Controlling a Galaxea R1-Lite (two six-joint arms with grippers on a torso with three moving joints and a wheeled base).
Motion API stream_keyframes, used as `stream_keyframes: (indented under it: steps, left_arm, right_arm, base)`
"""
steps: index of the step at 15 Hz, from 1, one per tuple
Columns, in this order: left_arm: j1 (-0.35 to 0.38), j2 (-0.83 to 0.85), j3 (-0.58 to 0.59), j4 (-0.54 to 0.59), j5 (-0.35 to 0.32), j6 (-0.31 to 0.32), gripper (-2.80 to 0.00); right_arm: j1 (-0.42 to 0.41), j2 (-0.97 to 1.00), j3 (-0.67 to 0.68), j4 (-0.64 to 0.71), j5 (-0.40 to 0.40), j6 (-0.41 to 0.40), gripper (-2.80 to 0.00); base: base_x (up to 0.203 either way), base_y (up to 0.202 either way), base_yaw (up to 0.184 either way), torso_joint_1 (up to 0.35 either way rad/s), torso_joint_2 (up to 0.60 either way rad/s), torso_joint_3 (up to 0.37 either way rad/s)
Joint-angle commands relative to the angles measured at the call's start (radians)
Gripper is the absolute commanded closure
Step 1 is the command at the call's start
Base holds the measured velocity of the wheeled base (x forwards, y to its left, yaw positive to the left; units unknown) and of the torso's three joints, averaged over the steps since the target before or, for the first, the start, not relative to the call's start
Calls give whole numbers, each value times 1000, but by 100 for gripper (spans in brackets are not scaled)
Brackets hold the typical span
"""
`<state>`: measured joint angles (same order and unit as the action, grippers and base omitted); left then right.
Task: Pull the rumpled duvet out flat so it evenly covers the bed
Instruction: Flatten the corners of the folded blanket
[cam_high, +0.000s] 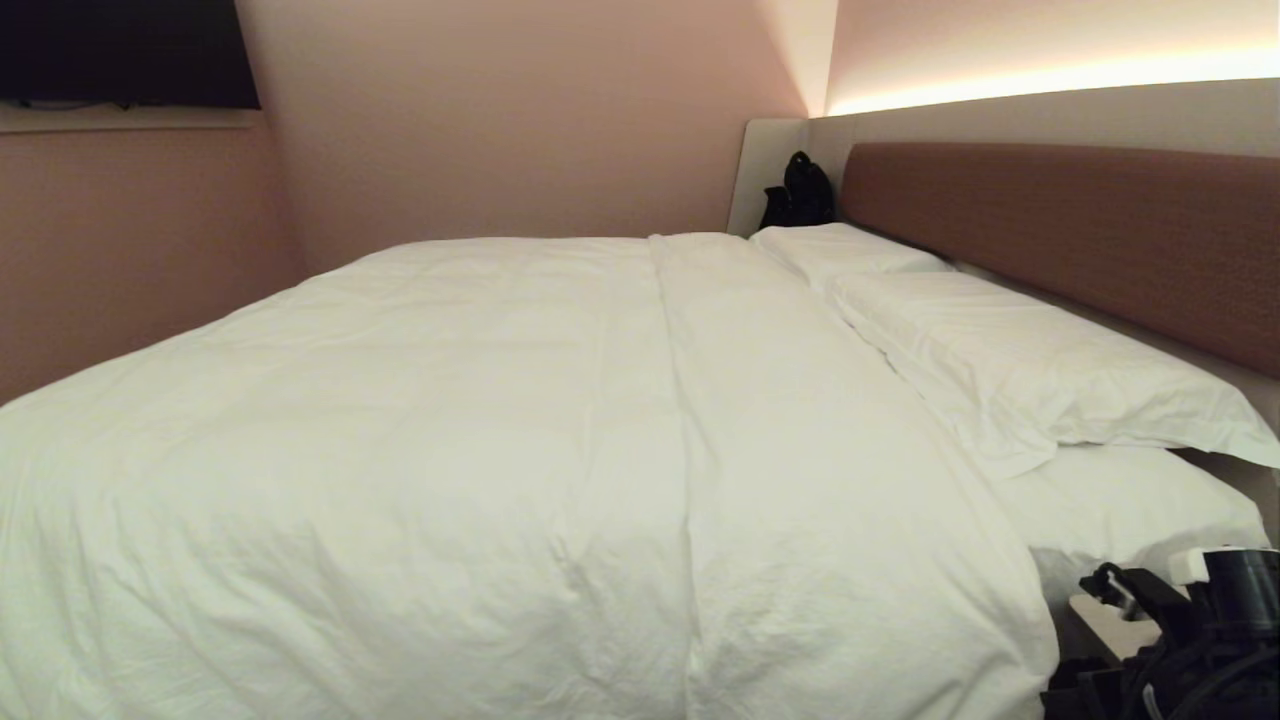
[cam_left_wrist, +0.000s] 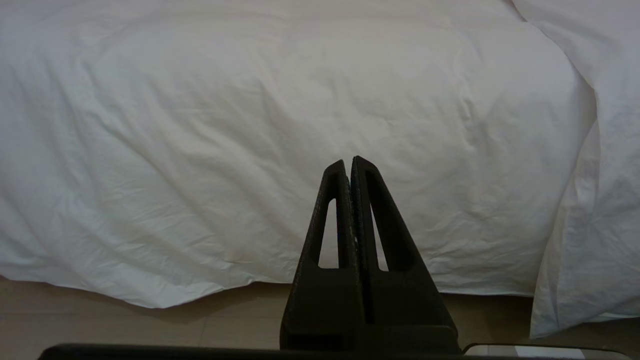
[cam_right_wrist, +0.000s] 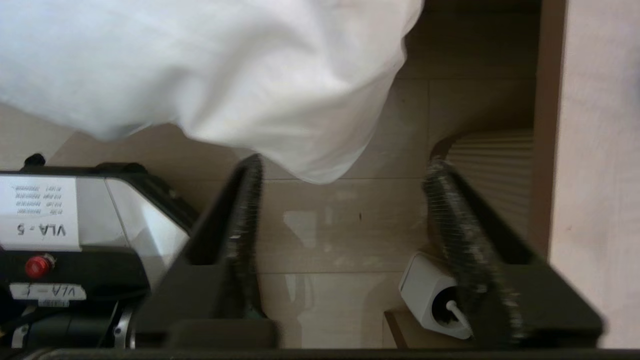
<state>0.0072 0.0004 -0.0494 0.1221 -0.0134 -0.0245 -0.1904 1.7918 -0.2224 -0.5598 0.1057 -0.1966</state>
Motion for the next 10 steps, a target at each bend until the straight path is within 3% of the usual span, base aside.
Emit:
stream_keyframes:
  steps: [1, 4, 10]
  left_arm:
    - [0, 1, 0, 1, 0, 0, 0]
    - [0, 1, 0, 1, 0, 0, 0]
    - [0, 1, 0, 1, 0, 1, 0]
  right_arm:
    - [0, -45, 35, -5, 2, -1, -280]
    - [0, -114, 84, -5, 2, 2, -280]
    - [0, -506, 141, 37, 3, 3, -280]
  base:
    - [0, 0, 0, 0, 0, 0]
    - [0, 0, 0, 0, 0, 0]
    - [0, 0, 0, 0, 0, 0]
